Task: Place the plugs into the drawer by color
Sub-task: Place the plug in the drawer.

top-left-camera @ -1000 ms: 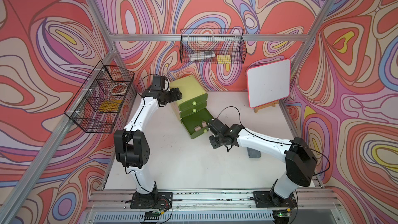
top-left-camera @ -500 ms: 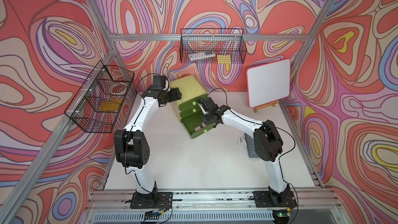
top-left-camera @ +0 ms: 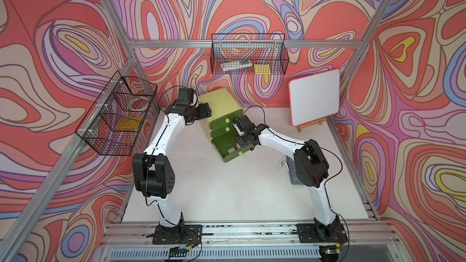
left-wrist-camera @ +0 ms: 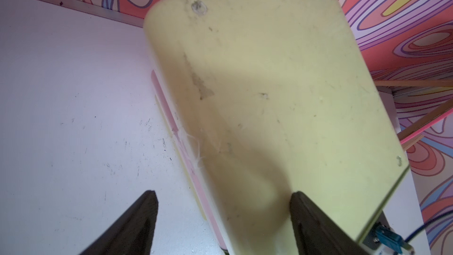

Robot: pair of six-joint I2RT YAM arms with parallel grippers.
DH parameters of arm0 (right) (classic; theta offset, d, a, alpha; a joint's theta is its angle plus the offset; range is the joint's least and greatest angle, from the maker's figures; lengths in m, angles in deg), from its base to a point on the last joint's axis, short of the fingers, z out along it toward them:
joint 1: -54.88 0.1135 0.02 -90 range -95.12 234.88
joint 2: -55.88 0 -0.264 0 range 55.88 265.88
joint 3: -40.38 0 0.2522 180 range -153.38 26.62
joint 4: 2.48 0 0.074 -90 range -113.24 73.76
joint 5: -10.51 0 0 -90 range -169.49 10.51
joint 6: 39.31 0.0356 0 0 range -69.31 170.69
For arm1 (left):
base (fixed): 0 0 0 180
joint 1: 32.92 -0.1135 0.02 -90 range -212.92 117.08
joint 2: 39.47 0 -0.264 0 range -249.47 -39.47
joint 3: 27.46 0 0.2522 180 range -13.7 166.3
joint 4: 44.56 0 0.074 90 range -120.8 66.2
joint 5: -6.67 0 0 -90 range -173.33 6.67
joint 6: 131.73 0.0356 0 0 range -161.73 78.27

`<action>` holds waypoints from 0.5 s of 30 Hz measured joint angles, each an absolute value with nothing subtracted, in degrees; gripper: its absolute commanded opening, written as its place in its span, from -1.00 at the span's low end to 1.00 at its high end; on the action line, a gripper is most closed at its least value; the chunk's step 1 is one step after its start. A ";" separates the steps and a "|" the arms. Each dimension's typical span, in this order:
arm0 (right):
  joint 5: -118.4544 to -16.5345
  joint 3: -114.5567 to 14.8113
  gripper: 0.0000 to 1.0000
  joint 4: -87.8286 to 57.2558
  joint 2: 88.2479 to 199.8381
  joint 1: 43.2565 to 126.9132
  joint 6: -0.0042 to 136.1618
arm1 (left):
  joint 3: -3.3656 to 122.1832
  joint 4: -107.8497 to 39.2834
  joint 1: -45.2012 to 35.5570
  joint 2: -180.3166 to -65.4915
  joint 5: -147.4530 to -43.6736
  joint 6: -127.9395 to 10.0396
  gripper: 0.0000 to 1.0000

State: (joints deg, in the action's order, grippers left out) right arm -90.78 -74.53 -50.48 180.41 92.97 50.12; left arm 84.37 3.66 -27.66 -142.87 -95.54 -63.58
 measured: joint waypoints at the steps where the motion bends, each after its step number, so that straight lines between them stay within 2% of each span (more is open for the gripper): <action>1: -90.72 -74.53 0.04 -50.54 180.50 92.92 49.98 | 84.58 3.96 -27.75 -142.87 -95.39 -63.58 0.68; 10: -88.18 -73.39 0.14 -50.37 179.58 92.01 49.94 | 89.96 7.90 -28.41 -143.04 -92.98 -62.88 0.71; 15: -84.71 -61.67 -0.04 -44.99 169.33 91.81 52.39 | 99.42 8.84 -29.57 -146.91 -92.57 -62.64 0.69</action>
State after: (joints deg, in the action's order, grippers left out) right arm -84.71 -61.67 -44.99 169.33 91.81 52.39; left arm 99.42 8.84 -29.57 -146.91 -92.57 -62.64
